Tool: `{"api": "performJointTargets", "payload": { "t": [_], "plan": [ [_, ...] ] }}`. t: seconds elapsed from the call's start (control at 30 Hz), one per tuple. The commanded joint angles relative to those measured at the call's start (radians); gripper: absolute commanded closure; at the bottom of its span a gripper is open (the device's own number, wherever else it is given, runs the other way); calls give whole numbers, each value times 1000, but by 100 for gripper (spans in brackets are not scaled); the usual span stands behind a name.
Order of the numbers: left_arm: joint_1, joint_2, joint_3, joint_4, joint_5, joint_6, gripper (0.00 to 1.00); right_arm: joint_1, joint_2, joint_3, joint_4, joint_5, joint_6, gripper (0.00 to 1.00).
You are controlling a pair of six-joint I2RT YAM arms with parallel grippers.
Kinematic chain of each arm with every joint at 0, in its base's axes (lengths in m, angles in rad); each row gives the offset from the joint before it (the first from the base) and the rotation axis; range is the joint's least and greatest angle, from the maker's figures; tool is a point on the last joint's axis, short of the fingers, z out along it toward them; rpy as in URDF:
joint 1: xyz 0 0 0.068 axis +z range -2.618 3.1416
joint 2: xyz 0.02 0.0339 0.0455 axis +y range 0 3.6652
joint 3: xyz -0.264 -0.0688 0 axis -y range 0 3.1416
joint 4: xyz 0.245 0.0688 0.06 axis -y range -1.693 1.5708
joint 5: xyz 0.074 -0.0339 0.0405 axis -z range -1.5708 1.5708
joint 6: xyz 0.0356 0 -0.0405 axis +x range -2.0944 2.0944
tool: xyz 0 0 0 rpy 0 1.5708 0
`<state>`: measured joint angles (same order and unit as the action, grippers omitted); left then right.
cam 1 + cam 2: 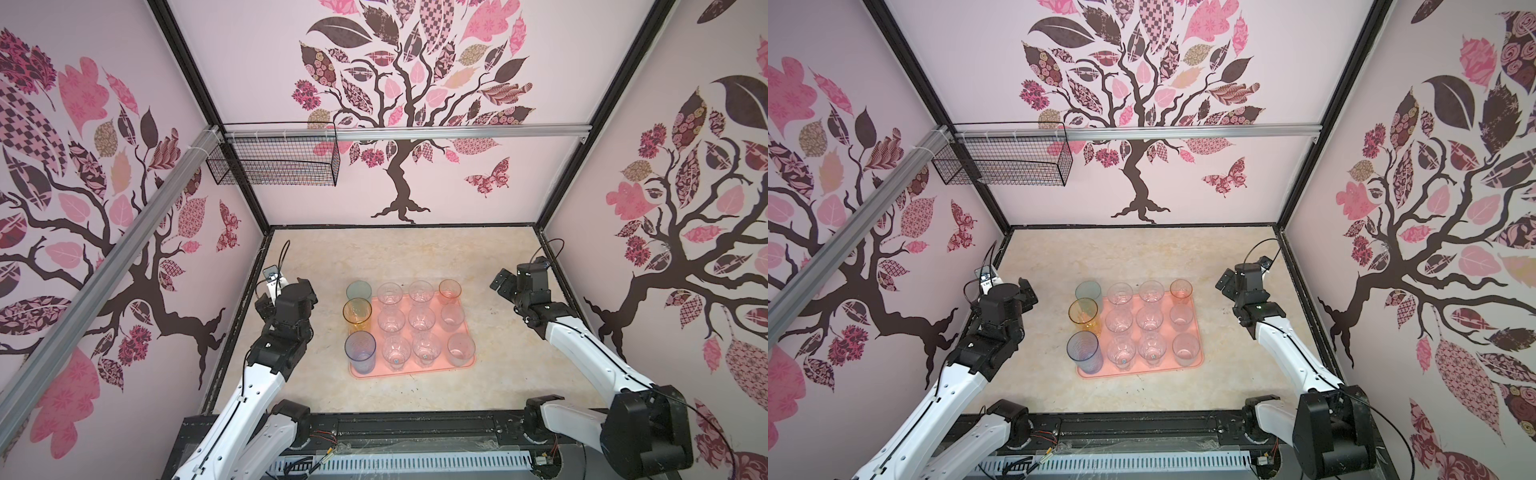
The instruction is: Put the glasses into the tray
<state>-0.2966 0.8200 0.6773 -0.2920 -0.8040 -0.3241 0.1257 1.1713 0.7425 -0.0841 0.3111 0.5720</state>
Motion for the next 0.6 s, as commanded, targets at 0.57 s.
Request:
{"api": "performJointTargets", "payload": {
  "t": [0.57],
  "plan": [
    [19,385,-186,547,-293,180,7,-13,99,-236,585,308,-463,1]
  ]
}}
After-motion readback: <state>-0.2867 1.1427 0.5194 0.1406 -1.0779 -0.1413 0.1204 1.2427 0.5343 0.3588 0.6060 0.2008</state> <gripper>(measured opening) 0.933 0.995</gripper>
